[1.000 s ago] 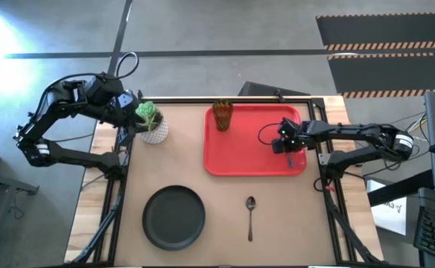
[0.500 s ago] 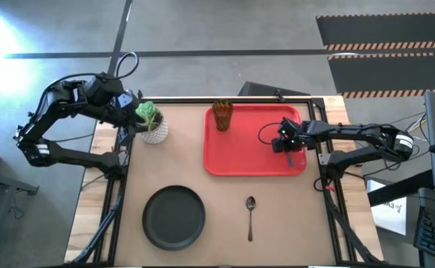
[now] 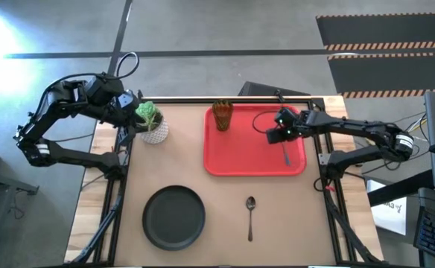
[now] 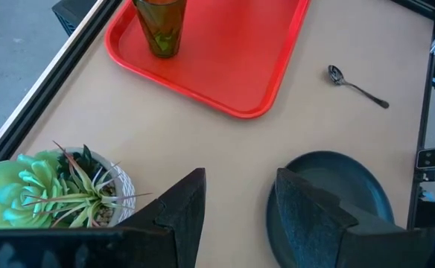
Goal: Pick and place plate/cup/fork/spoon on tray
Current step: Put the black spoon to the left of the blue fork on the blue tray
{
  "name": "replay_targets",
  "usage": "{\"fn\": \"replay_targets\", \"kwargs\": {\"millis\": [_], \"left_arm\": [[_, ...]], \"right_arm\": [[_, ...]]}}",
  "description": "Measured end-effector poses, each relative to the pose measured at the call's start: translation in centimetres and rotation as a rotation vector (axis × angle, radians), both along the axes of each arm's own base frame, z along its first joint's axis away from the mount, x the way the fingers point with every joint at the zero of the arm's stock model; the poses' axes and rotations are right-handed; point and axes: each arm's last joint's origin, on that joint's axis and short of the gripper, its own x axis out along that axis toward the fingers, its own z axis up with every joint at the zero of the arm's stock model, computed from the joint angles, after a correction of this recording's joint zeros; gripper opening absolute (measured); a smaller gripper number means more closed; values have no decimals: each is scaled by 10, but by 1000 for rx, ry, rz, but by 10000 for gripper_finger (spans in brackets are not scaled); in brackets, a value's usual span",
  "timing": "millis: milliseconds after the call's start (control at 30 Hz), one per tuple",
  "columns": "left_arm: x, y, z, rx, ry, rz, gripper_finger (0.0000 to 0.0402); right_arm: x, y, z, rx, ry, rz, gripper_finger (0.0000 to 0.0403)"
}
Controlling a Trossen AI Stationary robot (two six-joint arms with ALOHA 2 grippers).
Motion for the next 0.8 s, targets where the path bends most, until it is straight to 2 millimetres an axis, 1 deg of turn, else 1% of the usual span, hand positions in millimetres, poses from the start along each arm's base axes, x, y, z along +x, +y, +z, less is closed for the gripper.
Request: {"fn": "replay_targets", "kwargs": {"millis": [67, 133, 200, 267, 333, 400, 533, 667, 733, 800], "left_arm": [[0, 0, 0, 0, 0, 1, 147], [0, 0, 0, 0, 0, 0, 147], [0, 0, 0, 1, -1, 0, 147], [0, 0, 0, 1, -1, 1, 147], [-1, 0, 0, 1, -2, 1, 147], [-1, 0, 0, 1, -2, 1, 147], [-1, 0, 0, 2, -1, 1, 147], [-1, 0, 0, 3, -1, 3, 147], [-1, 0, 0, 3, -1, 2, 147], [-1, 0, 0, 3, -1, 3, 147]], "right_arm": [[8, -1, 15, -10, -49, 32, 54], [18, 3, 31, 16, -125, 112, 54], [29, 11, 48, 64, -211, 201, 54], [39, 25, 62, 121, -281, 285, 54], [49, 45, 75, 174, -333, 355, 54], [57, 70, 86, 205, -358, 417, 54], [62, 123, 96, 211, -358, 436, 54], [59, 173, 99, 209, -359, 388, 54], [59, 196, 95, 218, -342, 379, 54], [63, 216, 86, 234, -302, 370, 54]]}}
